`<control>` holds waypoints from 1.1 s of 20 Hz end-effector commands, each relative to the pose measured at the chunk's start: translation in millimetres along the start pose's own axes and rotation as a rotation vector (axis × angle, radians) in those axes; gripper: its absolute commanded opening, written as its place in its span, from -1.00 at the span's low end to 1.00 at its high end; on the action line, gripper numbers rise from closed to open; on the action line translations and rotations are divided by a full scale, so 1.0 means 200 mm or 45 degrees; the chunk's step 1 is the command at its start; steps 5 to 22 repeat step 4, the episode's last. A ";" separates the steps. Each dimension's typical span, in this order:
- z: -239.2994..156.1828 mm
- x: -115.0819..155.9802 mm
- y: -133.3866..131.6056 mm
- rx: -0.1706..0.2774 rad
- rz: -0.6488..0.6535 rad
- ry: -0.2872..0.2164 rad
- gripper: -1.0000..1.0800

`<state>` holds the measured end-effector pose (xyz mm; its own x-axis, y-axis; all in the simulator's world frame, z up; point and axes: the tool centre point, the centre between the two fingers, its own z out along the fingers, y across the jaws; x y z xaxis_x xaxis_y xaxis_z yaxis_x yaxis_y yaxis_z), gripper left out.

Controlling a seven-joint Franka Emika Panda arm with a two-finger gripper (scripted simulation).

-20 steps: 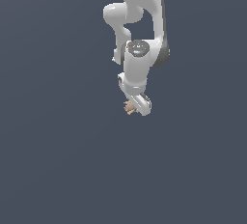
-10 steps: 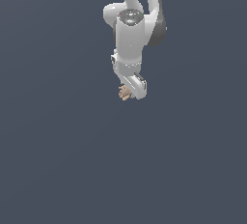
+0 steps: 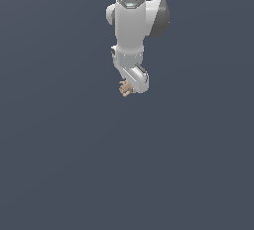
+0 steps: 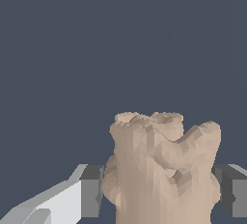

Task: Pick up the object and move it to a goal position.

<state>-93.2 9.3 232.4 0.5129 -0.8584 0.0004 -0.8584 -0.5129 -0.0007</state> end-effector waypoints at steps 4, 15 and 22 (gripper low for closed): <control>0.00 0.00 0.00 -0.001 -0.001 0.000 -1.00; 0.00 0.00 0.00 -0.001 -0.001 0.000 -1.00; 0.00 0.00 0.00 -0.001 -0.001 0.000 -1.00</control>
